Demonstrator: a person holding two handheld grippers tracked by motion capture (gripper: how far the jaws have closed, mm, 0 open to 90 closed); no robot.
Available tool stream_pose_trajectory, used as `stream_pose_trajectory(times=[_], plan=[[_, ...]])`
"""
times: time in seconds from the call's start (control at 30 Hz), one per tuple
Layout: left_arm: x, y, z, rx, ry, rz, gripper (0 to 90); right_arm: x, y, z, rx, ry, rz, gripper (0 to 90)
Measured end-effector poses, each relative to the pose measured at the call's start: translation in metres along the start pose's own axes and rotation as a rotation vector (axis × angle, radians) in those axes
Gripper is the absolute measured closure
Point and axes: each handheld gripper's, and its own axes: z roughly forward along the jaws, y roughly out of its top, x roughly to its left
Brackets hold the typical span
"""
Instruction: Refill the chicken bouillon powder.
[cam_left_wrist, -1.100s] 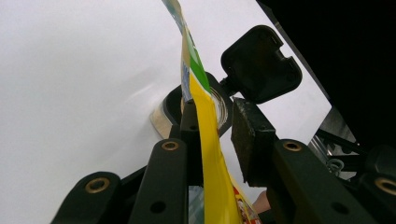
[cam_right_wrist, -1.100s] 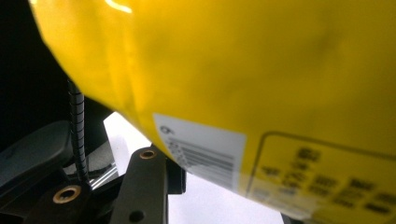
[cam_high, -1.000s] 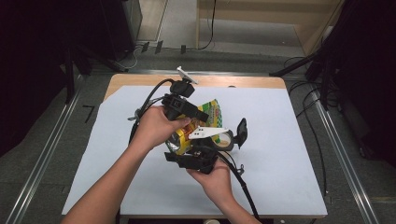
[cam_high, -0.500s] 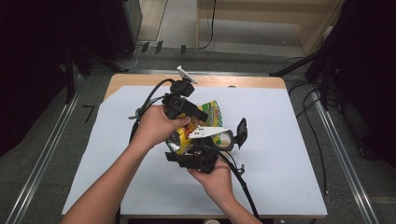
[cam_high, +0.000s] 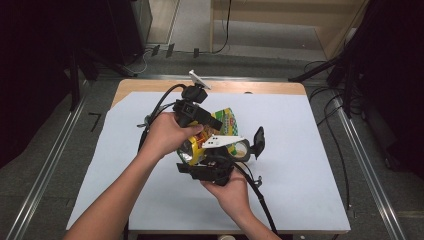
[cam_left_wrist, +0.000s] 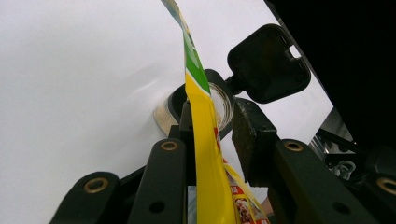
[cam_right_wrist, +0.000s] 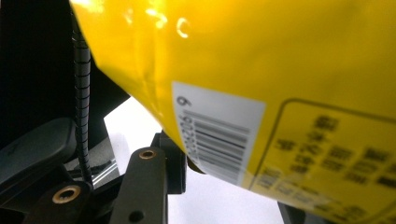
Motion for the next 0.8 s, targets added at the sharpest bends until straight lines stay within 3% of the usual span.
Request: stream_pose_trajectory(times=[0.8], plan=[[-0.0030,-0.0026,-0.0023,0.010,0.006,0.012,74.2,0.0024,-0.0004,0.0011,0.003,-0.004,-0.019,65.3]])
